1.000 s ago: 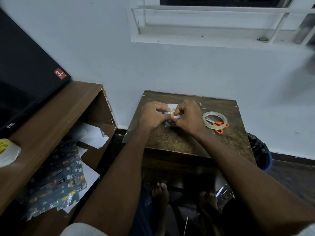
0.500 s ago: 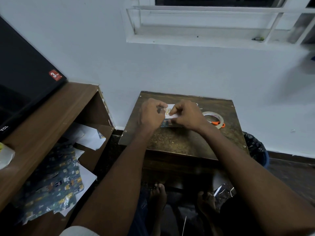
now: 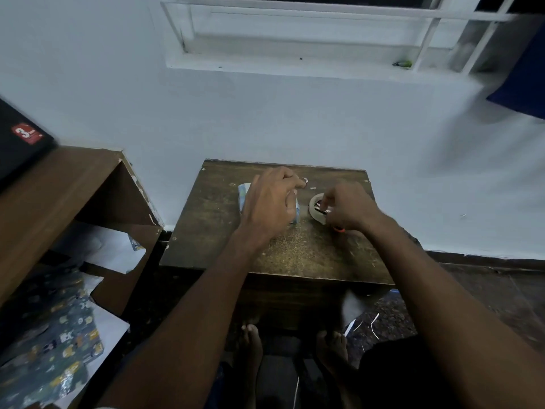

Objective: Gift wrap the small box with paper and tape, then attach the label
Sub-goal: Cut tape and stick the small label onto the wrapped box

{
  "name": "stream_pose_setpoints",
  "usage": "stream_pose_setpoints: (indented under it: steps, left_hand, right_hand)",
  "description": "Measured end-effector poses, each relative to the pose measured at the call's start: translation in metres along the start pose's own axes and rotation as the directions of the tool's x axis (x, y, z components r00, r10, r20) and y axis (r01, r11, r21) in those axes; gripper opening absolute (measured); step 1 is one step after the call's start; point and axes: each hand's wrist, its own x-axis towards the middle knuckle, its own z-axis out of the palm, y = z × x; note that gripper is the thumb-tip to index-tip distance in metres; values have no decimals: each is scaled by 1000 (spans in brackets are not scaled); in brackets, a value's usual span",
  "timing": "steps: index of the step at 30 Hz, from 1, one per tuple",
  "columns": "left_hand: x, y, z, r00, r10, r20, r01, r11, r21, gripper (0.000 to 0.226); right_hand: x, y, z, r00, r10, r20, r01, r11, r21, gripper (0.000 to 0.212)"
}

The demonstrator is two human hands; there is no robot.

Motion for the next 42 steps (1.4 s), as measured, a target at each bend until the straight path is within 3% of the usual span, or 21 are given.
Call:
stream_pose_setpoints:
  steps: [5, 9, 13, 16, 20, 25, 27, 32, 38, 40, 42]
  left_hand:
    - [4, 4, 2, 999, 48, 20, -46, 997, -60, 33]
    - [7, 4, 4, 995, 82, 56, -75, 989, -124, 34]
    - [8, 4, 4, 997, 21, 70, 1, 955, -295, 33]
    - [7, 6, 4, 995, -31, 97, 66, 920, -386, 31]
    - [8, 10, 3, 992, -36, 121, 85, 898, -432, 19]
    - [6, 13, 3, 994, -78, 70, 99, 924, -370, 4]
    - [4, 16, 2, 997, -67, 47, 79, 945, -317, 3]
    - [2, 21, 3, 1000, -2, 29, 6, 992, -127, 14]
    - [1, 21, 7, 974, 225, -26, -222, 972, 81, 23]
    - [2, 20, 9, 972, 232, -24, -228, 968, 107, 26]
    - [3, 21, 9, 988, 152, -9, -152, 988, 32, 34]
  right_hand:
    - [0, 6, 10, 997, -39, -71, 35, 998, -61, 7]
    - [0, 12, -5, 987, -8, -161, 23, 995, 92, 15]
    - [-13, 14, -26, 982, -113, -154, 155, 945, 289, 19]
    - [-19, 16, -31, 975, -170, -146, 209, 923, 323, 11]
    - [-23, 17, -33, 967, -223, -126, 254, 905, 342, 21]
    - [-19, 15, -24, 963, -217, -162, 258, 916, 308, 8]
    - [-16, 12, -19, 959, -211, -188, 260, 918, 299, 15]
    - [-15, 4, -14, 951, -217, -219, 265, 938, 221, 18]
    - [-17, 3, -13, 920, -284, -270, 331, 932, 149, 21]
    - [-17, 3, -15, 906, -302, -296, 361, 917, 172, 25]
    - [-17, 3, -17, 893, -309, -327, 383, 903, 194, 22]
